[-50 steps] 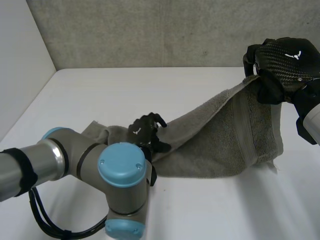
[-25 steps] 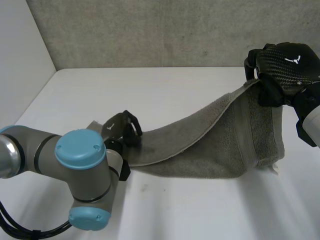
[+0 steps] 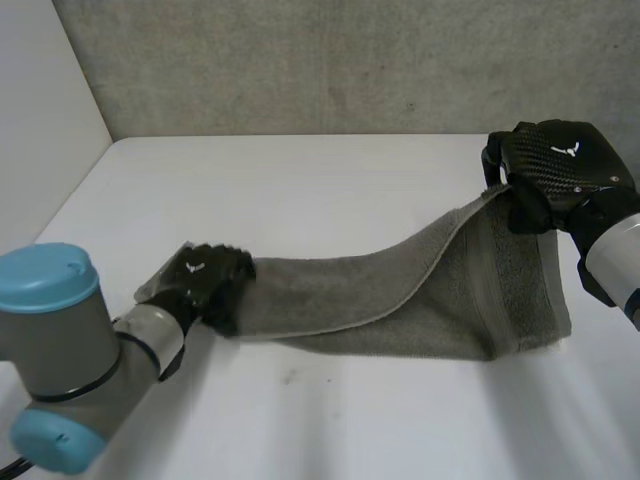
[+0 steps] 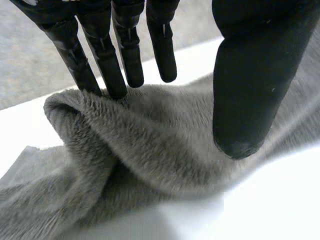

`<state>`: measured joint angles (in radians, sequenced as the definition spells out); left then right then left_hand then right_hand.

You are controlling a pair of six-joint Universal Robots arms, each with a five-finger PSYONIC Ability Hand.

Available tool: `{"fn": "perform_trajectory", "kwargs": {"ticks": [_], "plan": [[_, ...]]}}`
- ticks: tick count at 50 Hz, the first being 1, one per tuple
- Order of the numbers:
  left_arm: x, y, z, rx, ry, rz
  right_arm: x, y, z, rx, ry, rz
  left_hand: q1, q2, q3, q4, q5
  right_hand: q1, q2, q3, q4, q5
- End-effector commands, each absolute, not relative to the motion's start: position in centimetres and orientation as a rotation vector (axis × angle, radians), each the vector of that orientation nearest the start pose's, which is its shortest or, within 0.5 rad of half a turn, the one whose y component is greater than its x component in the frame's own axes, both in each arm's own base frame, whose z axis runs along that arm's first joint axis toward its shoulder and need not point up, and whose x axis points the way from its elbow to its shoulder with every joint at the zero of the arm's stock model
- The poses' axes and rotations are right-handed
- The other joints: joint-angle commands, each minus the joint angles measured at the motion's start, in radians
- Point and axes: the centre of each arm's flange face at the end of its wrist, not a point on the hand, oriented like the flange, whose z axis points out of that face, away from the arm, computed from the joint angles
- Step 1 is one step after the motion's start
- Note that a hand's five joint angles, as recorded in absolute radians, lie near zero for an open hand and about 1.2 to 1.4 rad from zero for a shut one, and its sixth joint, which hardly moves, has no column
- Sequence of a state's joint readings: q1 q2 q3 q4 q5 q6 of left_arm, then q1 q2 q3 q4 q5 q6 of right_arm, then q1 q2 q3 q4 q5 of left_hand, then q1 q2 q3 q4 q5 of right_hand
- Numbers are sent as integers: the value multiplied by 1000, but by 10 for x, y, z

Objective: Fold the towel.

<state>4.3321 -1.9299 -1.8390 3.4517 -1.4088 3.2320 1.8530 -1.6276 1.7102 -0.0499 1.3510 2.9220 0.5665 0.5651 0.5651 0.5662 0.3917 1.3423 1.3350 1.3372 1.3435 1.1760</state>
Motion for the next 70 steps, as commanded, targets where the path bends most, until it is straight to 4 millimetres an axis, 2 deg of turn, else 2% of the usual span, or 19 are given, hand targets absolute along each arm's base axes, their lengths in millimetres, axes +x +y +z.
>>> {"fn": "perform_trajectory", "kwargs": {"ticks": [1, 9, 14, 20, 22, 23, 25, 31, 32, 34, 39, 41, 42, 44, 50, 52, 58, 63, 70], "plan": [[-241, -224, 131, 1057, 2640, -1811, 223, -244, 278, -732, 2021, -2024, 210, 212, 212, 211, 211, 54, 61, 59, 53, 46], [-233, -230, 128, 1022, 2636, -1797, 224, -246, 269, -738, 2044, -1996, 220, 221, 221, 220, 220, 54, 61, 59, 53, 46], [-234, -242, 128, 1009, 2601, -1838, 224, -247, 265, -740, 2053, -1987, -267, -265, -265, -266, -266, 54, 61, 59, 53, 46], [-237, -252, 127, 1002, 2559, -1890, 224, -248, 261, -742, 2065, -1973, -238, -237, -237, -238, -238, 54, 61, 59, 53, 46], [-238, -258, 125, 996, 2546, -1905, 225, -248, 260, -742, 2069, -1968, -17, -15, -15, -16, -16, 54, 61, 59, 53, 46], [-238, -258, 125, 996, 2546, -1905, 225, -249, 259, -742, 2070, -1966, -15, -14, -14, -15, -15, 54, 61, 59, 53, 46], [-240, -263, 122, 996, 2537, -1918, 225, -249, 258, -745, 2073, -1963, 288, 290, 290, 289, 289, 54, 61, 59, 53, 46], [-242, -270, 123, 991, 2499, -1963, 225, -250, 257, -771, 2078, -1976, 651, 652, 652, 651, 651, 54, 61, 59, 53, 46], [-241, -272, 125, 982, 2481, -1983, 224, -250, 258, -772, 2078, -1983, 828, 829, 829, 828, 828, 54, 61, 59, 53, 46], [-240, -275, 129, 965, 2460, -2009, 224, -251, 260, -772, 2073, -1991, 830, 831, 831, 830, 830, 54, 61, 59, 53, 46], [-232, -279, 154, 908, 2396, -2093, 221, -256, 270, -757, 2057, -2036, 830, 831, 831, 830, 830, 54, 61, 59, 53, 46], [-232, -276, 185, 893, 2300, -2198, 218, -257, 274, -758, 2055, -2052, 830, 831, 831, 830, 830, 54, 61, 59, 53, 46], [-232, -276, 185, 892, 2300, -2198, 217, -258, 281, -763, 2049, -2075, 830, 831, 831, 830, 830, 54, 61, 59, 53, 46], [-230, -267, 221, 852, 2236, -2302, 216, -255, 287, -784, 2056, -2081, 830, 831, 831, 830, 830, 54, 61, 59, 53, 46], [-226, -247, 255, 811, 2305, -2375, 213, -239, 281, -966, 2204, -1921, 830, 831, 831, 830, 830, 54, 61, 59, 53, 46], [-222, -237, 259, 838, 2422, -2295, 213, -234, 277, -1022, 2234, -1878, 830, 831, 831, 830, 830, 54, 61, 59, 53, 46], [-204, -235, 251, 766, 2651, -2034, 214, -233, 253, -1180, 2334, -1726, 830, 831, 831, 830, 830, 54, 61, 59, 53, 46], [-192, -237, 225, 693, 2902, -1667, 213, -229, 239, -1237, 2392, -1600, 830, 831, 831, 830, 830, 54, 61, 59, 53, 46], [-192, -246, 199, 801, 2936, -1463, 223, -237, 215, -1349, 2413, -1448, 830, 831, 831, 830, 830, 54, 61, 59, 53, 46]]}}
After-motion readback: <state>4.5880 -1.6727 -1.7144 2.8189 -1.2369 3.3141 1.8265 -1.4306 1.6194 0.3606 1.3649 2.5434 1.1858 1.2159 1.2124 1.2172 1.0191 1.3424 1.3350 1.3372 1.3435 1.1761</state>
